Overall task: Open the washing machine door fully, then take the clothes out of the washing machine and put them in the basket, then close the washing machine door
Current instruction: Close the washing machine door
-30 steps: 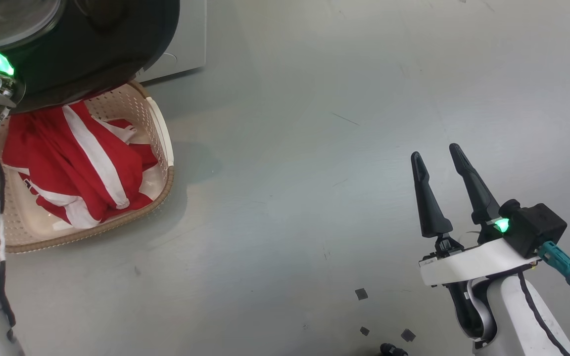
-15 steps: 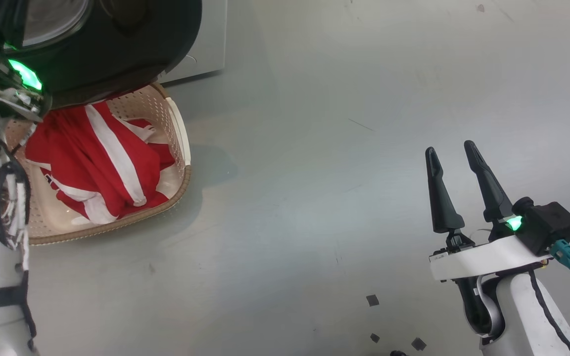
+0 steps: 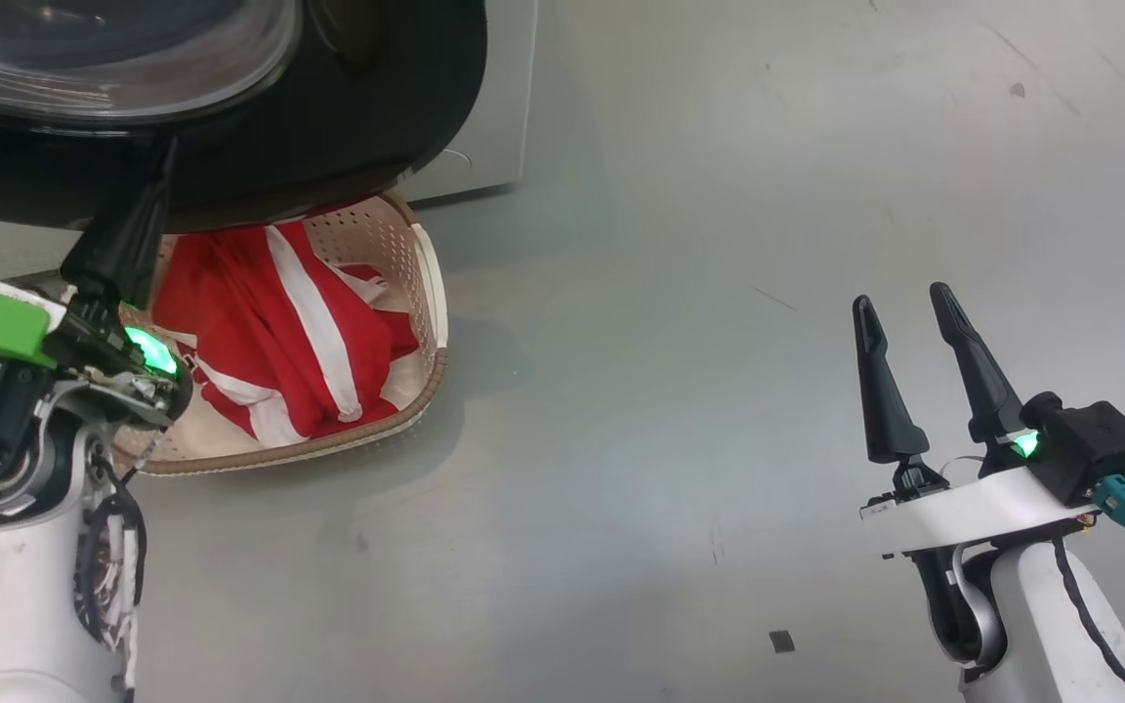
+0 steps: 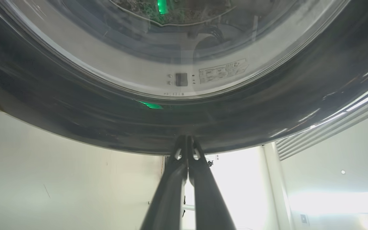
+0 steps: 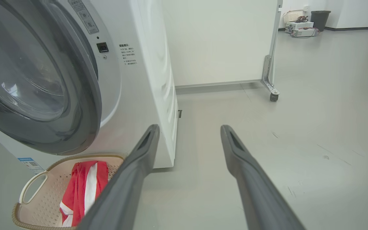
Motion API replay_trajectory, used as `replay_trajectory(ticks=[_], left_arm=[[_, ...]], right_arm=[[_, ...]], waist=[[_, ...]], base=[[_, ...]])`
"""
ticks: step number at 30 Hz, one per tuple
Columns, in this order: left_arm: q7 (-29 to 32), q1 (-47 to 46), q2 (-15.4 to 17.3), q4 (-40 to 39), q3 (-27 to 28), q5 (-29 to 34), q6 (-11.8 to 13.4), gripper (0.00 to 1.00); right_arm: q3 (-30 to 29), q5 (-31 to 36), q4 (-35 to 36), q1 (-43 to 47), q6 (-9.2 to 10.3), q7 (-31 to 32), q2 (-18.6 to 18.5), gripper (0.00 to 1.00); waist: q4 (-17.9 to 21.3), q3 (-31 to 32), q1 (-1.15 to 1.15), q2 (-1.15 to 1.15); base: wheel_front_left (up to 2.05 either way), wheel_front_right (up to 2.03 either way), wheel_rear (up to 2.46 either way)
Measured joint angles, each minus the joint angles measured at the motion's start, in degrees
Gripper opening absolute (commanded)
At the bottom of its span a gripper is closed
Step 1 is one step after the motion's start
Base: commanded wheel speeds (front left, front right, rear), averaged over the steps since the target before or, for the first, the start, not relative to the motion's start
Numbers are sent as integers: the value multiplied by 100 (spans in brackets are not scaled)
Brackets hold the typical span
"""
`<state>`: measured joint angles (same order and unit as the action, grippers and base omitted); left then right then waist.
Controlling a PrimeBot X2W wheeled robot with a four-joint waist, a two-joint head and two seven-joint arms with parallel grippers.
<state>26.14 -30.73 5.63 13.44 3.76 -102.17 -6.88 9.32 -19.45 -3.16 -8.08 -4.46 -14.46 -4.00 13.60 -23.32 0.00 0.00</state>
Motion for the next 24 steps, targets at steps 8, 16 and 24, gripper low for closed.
replay_trajectory(ticks=[8,16,24], left_arm=[[-176,661,-152,-711,136,158,0,100],[-432,1467,-248,-1180,266,459,0,100],[-677,2249,-279,-1579,258,786,0,100]], right_arm=[[-91,103,-79,133,0,-1,-90,100],[-112,153,-187,362,0,-1,-144,100],[-135,186,-241,656,7,0,-166,100]], waist=[[-326,366,0,0],[-647,799,0,0],[-947,1258,0,0]], base=[[0,0,0],[0,0,0],[0,0,0]])
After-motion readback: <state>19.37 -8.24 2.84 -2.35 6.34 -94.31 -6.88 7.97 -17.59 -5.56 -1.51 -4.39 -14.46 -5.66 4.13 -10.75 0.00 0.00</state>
